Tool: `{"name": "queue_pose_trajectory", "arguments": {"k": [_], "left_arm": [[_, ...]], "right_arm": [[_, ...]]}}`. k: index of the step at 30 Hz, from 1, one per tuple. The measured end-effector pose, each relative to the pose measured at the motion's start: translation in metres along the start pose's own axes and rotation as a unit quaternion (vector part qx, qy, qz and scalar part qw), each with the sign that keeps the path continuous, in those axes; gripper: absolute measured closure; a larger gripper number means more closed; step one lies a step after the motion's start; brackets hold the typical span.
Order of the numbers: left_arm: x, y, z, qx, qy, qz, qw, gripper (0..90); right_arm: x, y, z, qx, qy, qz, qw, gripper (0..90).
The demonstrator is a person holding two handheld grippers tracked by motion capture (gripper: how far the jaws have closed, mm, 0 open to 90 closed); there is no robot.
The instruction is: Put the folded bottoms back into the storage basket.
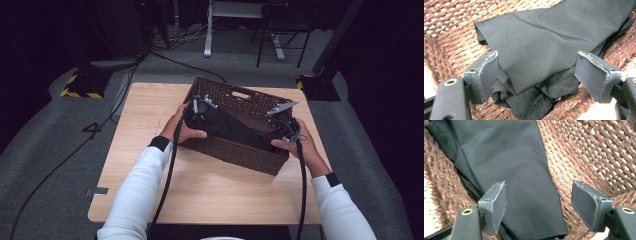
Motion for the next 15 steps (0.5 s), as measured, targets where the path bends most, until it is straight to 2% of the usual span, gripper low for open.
{"name": "queue_pose_trajectory", "arguments": {"k": [8, 15], "left_arm": [[0.014, 0.005, -0.005, -0.013, 0.014, -0.034, 0.9992, 20.8], [0.025, 0.004, -0.011, -0.028, 0.024, -0.051, 0.998, 20.0]], "right_arm": [[0.008, 0.003, 0.005, 0.027, -0.002, -0.017, 0.9995, 26.8], [0.019, 0.001, 0.006, 0.046, -0.005, -0.035, 0.9983, 26.2]]}}
Point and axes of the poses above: each handheld gripper's, and its own axes: x roughly backward along the jaws, y roughly out of its top, z roughly to its left, the point moved 9 cm from there along -x, roughly forward along the jaws, and after that the axes turned 8 degrees about -x, right-handed, at the moved point
